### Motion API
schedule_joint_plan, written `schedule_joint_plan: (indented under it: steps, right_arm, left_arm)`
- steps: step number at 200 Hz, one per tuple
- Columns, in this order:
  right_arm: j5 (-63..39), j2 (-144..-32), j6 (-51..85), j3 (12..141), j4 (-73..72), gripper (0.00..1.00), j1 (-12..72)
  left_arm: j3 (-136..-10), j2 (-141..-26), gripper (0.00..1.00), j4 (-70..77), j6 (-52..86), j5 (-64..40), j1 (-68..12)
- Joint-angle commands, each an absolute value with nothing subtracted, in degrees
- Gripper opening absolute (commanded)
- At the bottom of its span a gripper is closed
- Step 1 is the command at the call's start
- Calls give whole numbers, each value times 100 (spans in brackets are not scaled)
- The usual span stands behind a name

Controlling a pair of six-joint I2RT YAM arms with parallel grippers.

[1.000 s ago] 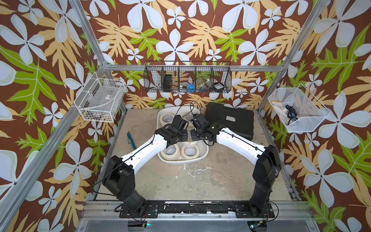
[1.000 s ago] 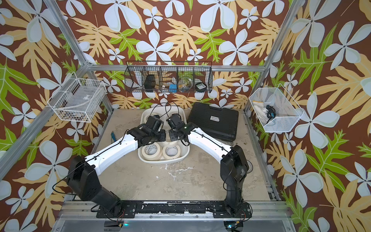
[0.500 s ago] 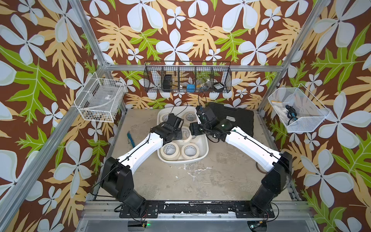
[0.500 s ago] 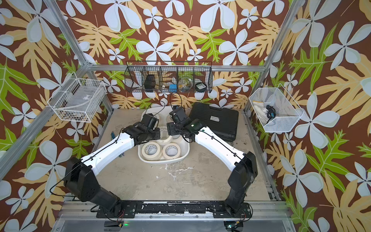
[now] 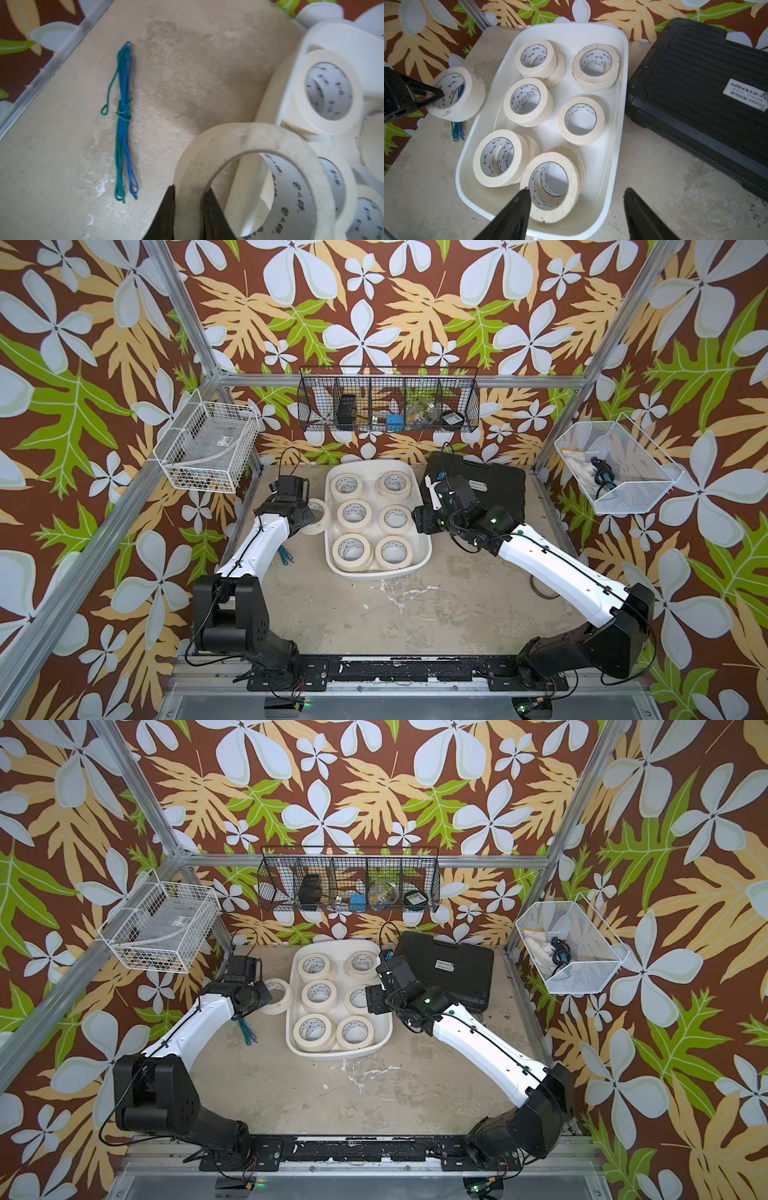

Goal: Take out the art tape in the storage box
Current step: Place the art tape at the center of the board.

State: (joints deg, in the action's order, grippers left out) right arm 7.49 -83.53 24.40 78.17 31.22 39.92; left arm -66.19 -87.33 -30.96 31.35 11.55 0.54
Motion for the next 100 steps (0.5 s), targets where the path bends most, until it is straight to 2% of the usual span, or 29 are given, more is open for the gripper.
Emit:
schedule_joint_plan:
  steps: [1, 100]
  right_arm:
    - [686, -8250, 2452, 7570, 2929, 74, 3942]
    - [559, -8192, 2469, 7085, 2752, 73, 3842]
  left_arm:
    - [-6389, -8748, 8, -2533, 3320, 987, 313]
    - [-6350, -9712, 8, -1873, 3458, 1349, 448]
